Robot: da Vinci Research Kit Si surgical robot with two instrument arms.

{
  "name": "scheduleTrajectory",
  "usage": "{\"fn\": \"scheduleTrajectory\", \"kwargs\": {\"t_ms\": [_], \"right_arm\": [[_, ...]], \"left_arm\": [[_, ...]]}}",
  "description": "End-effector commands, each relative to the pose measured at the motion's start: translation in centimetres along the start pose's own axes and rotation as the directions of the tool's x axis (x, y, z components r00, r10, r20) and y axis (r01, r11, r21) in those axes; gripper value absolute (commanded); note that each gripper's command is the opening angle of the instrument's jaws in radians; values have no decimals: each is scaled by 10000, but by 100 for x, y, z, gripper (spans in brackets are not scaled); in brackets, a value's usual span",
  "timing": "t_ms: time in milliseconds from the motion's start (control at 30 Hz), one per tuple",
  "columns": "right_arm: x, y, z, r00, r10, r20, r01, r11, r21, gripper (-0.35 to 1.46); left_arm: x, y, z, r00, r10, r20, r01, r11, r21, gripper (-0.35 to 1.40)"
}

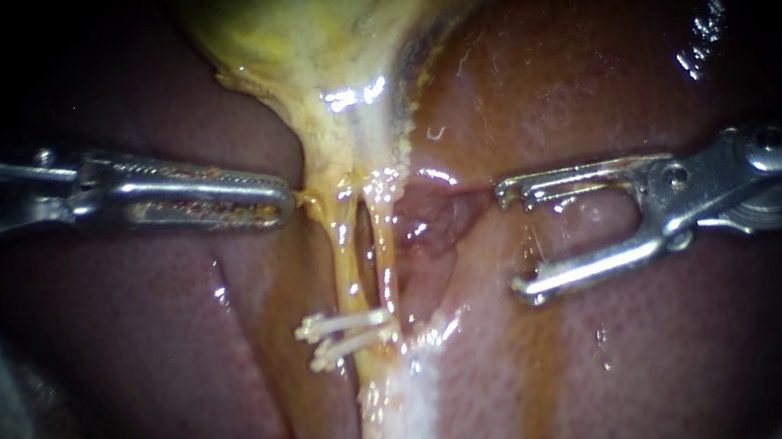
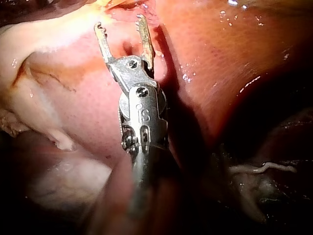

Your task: Going back second clip left tube

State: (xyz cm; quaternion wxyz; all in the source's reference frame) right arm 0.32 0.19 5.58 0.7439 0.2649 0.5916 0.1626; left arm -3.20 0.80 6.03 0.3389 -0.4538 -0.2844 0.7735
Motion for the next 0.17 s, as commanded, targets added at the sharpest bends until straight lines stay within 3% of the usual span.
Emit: {"fn": "scheduleTrajectory", "kwargs": {"t_ms": [33,167], "right_arm": [[0,0,0,10000,-1,1,1,10000,2,50],[0,0,0,10000,-1,1,1,10000,4,50]], "left_arm": [[0,0,-1,10000,2,3,-2,10000,-11,-35],[0,0,-1,10000,2,3,-2,10000,-11,-35]]}}
